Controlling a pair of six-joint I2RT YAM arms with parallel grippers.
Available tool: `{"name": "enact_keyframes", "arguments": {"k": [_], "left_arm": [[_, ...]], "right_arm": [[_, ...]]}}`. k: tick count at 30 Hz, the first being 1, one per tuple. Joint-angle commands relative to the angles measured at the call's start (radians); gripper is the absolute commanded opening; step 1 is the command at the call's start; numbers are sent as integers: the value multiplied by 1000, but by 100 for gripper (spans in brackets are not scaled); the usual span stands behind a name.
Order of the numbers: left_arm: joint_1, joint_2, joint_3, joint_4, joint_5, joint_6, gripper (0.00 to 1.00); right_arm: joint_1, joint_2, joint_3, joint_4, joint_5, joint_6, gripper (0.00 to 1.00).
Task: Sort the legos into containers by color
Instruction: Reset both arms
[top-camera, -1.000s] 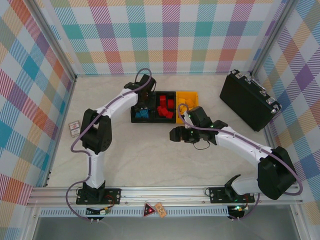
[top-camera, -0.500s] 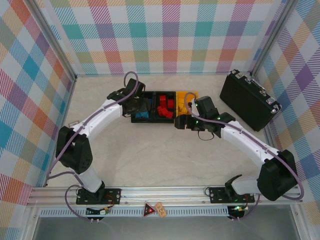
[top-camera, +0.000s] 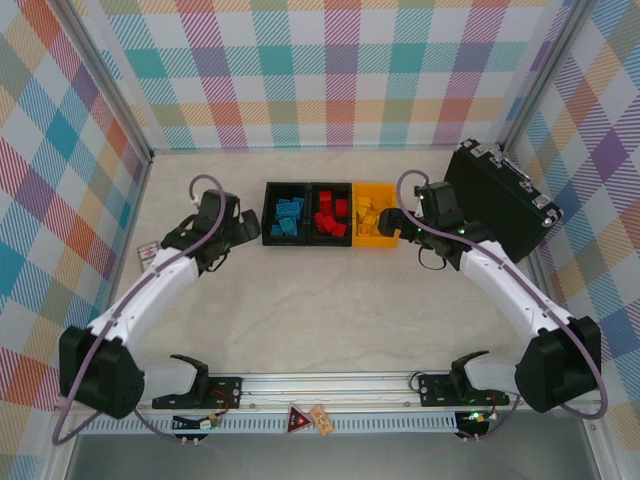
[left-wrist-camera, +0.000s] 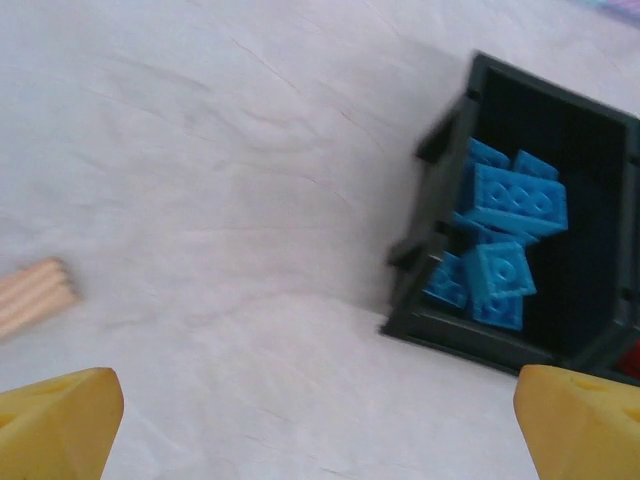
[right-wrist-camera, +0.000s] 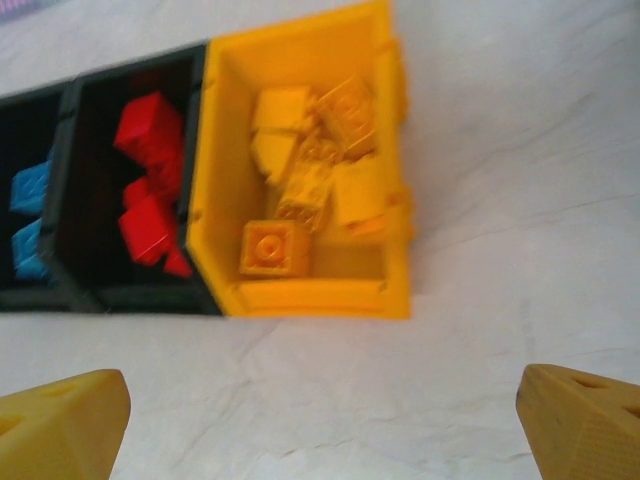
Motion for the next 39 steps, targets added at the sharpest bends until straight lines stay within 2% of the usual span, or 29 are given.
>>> {"name": "enact_keyframes", "arguments": {"k": [1,3,5,8,10,14,17,19,21,22,23,24,25,26,27,28,29,30,31,32,34,35,39], "left_arm": [[17,-94,-109,134,-213,46,99],[20,-158,-199,274,-252,128,100],[27,-189,-255,341,-313,202,100],[69,-170,-286,375,-347,254,99],[95,-137,-339,487,-350,272,100],[140,0,-465,819,-334,272,100],[140,106,-502,998,-305,350,100],[142,159,-558,1152,-302,393,100],[149,246,-678,1482,-272,423,100],[152,293,-700,1593,-262,451,100],[150,293,-691,1558,-211,470,100],[149,275,-658,1444,-113,482,99],[151,317,-624,1440,-35,513,99],[155,411,-614,1543,-59,527,99],[161,408,-609,1511,-73,510,100],[166,357,-580,1359,-56,477,100],[170,387,-592,1461,-60,493,99],[169,403,-602,1496,-64,505,100],[172,377,-582,1403,-54,482,99],[185,376,-574,1383,-40,471,100],[188,379,-574,1399,-38,471,99],[189,382,-574,1399,-36,471,99],[189,382,-576,1407,-37,473,100]], "right_arm": [[-14,-33,-33,13,315,37,99],[-26,-48,-80,65,435,27,99],[-28,-89,-189,231,515,-60,99],[-37,-118,-351,472,660,-184,99],[-50,-101,-433,616,695,-239,99],[-76,25,-537,877,694,-303,99],[-94,150,-626,1249,664,-420,99],[-107,163,-660,1343,562,-463,99],[-158,202,-692,1428,446,-436,99],[-186,241,-702,1507,400,-450,99],[-187,230,-675,1438,343,-447,99],[-201,219,-646,1332,251,-455,99],[-219,243,-637,1349,192,-465,99],[-237,237,-622,1317,158,-447,99],[-265,229,-615,1269,111,-421,99],[-301,244,-625,1294,27,-410,99],[-313,324,-637,1415,52,-414,99],[-313,304,-639,1415,50,-398,99],[-319,276,-612,1278,40,-380,99],[-320,307,-633,1388,44,-399,99],[-320,288,-620,1317,43,-392,99],[-314,301,-632,1377,43,-406,99],[-309,289,-628,1347,38,-409,99]]}}
